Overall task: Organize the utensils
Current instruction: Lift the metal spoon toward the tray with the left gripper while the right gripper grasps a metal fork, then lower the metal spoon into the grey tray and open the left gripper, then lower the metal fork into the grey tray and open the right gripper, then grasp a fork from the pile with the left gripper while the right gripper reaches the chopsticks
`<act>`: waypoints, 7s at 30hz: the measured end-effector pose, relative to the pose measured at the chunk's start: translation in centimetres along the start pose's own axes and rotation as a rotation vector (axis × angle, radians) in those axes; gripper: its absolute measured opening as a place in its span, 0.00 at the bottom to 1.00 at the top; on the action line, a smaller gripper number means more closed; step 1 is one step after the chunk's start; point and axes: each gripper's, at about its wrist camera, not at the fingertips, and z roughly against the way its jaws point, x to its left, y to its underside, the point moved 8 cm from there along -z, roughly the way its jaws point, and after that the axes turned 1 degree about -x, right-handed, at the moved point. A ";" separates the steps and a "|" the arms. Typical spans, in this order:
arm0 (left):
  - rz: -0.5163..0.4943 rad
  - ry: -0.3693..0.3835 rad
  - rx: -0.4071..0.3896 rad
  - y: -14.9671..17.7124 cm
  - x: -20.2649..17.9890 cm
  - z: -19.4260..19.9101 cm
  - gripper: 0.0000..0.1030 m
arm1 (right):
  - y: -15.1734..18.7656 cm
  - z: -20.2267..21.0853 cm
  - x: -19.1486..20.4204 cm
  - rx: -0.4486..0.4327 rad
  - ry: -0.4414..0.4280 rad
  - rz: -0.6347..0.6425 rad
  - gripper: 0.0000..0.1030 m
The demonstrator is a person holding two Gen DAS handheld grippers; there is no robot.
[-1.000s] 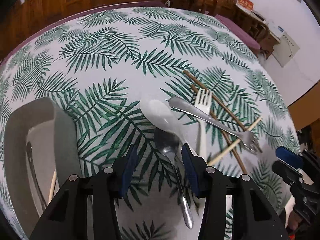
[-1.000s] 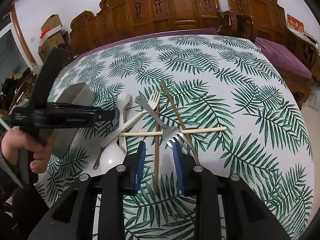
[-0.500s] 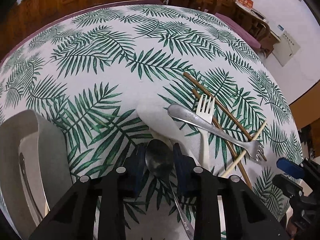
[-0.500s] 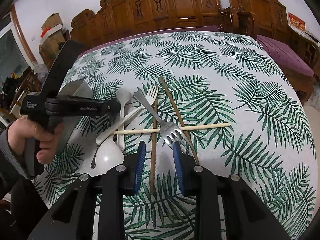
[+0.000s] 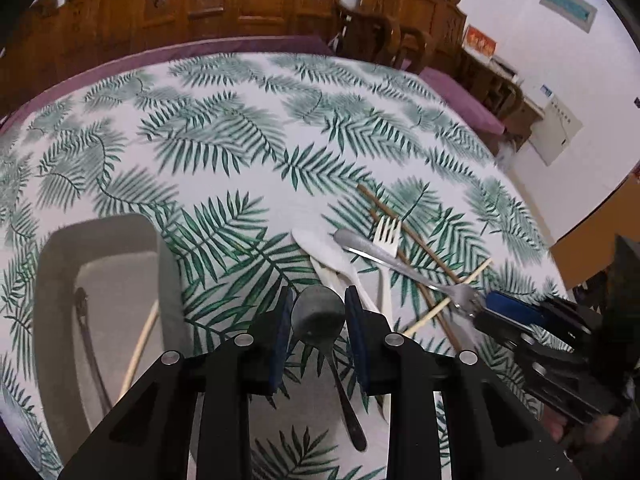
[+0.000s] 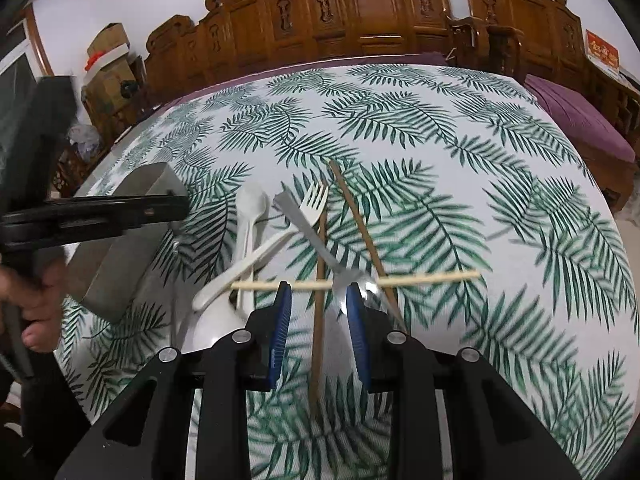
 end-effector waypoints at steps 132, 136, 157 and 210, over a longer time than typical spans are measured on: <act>0.040 -0.160 -0.118 5.7 15.2 14.7 0.36 | -4.7 -0.1 22.4 0.005 -0.149 0.186 0.03; 0.049 -0.165 -0.148 6.0 16.0 16.5 0.37 | -4.8 -1.1 23.9 0.024 -0.157 0.182 0.03; 0.114 -0.186 -0.187 8.4 19.2 19.8 0.56 | -5.6 -9.4 26.1 0.148 -0.140 0.021 0.03; -0.006 -0.048 -0.132 6.4 5.1 13.2 0.62 | 0.6 4.0 7.3 0.001 0.031 0.044 0.18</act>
